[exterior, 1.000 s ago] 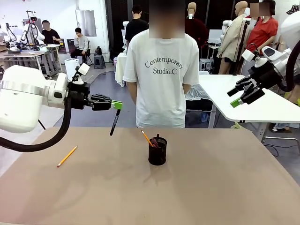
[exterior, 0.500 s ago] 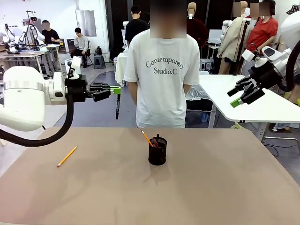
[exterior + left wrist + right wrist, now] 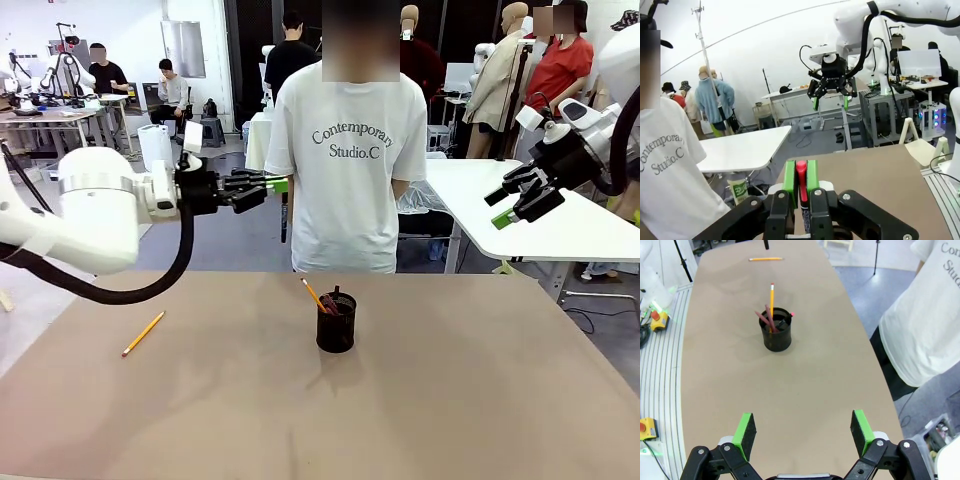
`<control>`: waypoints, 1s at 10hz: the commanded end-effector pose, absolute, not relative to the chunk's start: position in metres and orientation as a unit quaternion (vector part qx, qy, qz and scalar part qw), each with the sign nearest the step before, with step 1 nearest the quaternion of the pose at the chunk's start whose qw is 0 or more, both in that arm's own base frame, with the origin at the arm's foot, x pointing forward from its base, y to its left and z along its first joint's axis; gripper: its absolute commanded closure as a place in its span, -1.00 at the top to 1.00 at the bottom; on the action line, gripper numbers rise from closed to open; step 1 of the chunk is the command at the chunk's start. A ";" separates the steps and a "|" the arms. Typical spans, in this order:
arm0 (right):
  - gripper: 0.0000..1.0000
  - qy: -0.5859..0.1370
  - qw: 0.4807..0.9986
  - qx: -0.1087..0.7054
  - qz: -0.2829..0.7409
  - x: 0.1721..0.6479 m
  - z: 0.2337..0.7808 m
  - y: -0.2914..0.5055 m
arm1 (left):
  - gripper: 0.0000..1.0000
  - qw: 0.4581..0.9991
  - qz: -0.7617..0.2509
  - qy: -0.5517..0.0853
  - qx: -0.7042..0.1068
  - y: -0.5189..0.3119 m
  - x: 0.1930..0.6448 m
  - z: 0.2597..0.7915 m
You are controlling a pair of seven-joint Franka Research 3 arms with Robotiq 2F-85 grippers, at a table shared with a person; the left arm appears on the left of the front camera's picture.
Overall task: Place the pens into the pen holder.
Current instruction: Pick up a writing instrument from the table and place it into the Pen holder.
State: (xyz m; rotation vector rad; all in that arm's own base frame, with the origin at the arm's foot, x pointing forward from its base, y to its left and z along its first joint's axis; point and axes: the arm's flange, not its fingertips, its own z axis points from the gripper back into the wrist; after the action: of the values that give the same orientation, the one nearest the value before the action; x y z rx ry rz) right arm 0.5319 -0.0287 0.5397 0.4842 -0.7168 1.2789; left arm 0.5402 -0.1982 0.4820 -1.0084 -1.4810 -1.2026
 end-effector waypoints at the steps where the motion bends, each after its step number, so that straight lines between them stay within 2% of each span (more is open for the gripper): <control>1: 1.00 -0.316 0.725 0.218 0.573 0.529 0.542 -0.027 | -1.00 0.451 -0.492 -0.613 -0.423 -0.208 0.550 0.479; 2: 1.00 -0.316 0.725 0.218 0.573 0.529 0.542 -0.027 | -1.00 0.449 -0.486 -0.593 -0.459 -0.211 0.552 0.479; 3: 1.00 -0.316 0.725 0.218 0.573 0.529 0.542 -0.027 | -1.00 0.466 -0.493 -0.604 -0.419 -0.207 0.544 0.481; 7: 1.00 -0.316 0.725 0.218 0.573 0.529 0.542 -0.027 | -1.00 0.464 -0.491 -0.601 -0.427 -0.208 0.548 0.478; 8: 1.00 -0.316 0.725 0.218 0.573 0.529 0.542 -0.027 | -1.00 0.466 -0.499 -0.580 -0.444 -0.219 0.558 0.458; 10: 1.00 -0.316 0.725 0.218 0.573 0.529 0.542 -0.027 | -1.00 0.447 -0.515 -0.576 -0.449 -0.237 0.580 0.428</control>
State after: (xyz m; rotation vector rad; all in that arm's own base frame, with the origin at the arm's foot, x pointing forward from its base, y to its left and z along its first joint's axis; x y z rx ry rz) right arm 0.5318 -0.0287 0.5398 0.4841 -0.7169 1.2789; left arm 0.5622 -0.2268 0.4355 -1.0843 -1.4168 -1.2327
